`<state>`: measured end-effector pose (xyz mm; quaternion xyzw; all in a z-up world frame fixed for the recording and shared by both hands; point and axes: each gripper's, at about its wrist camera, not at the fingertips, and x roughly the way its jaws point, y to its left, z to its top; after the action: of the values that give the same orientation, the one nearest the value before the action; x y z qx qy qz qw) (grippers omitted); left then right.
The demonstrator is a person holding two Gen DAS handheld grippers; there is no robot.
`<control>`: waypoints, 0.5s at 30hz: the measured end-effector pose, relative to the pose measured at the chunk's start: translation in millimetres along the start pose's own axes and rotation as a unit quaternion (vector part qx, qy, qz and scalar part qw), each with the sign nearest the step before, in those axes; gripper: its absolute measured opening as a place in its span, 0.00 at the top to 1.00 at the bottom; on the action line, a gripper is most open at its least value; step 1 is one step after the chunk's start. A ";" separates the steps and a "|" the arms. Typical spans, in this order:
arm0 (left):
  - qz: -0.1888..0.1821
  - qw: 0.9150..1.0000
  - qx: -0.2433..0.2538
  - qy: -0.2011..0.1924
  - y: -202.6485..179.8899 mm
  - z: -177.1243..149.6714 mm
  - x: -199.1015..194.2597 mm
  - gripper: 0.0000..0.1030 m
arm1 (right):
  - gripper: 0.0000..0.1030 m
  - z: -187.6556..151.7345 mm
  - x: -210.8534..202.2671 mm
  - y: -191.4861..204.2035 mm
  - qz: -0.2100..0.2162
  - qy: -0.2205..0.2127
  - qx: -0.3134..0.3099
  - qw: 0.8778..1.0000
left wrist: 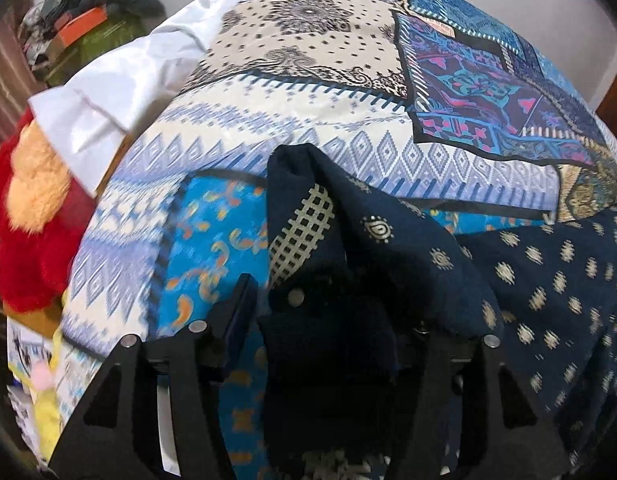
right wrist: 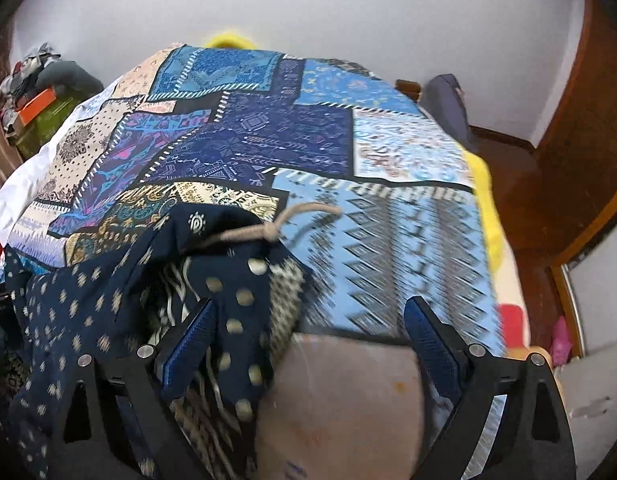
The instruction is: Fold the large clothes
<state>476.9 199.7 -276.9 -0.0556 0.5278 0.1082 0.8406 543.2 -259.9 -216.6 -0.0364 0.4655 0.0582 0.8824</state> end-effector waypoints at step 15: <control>-0.022 0.991 0.072 -0.112 -12.5 -79.9 -191.0 0.12 | 0.04 -51.0 -201.8 31.6 0.081 -0.063 -0.011 0.995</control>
<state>329.8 147.5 -140.3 0.0059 0.4355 0.0573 0.8984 384.2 -248.5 -79.1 -0.0043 0.4097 0.1364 0.9020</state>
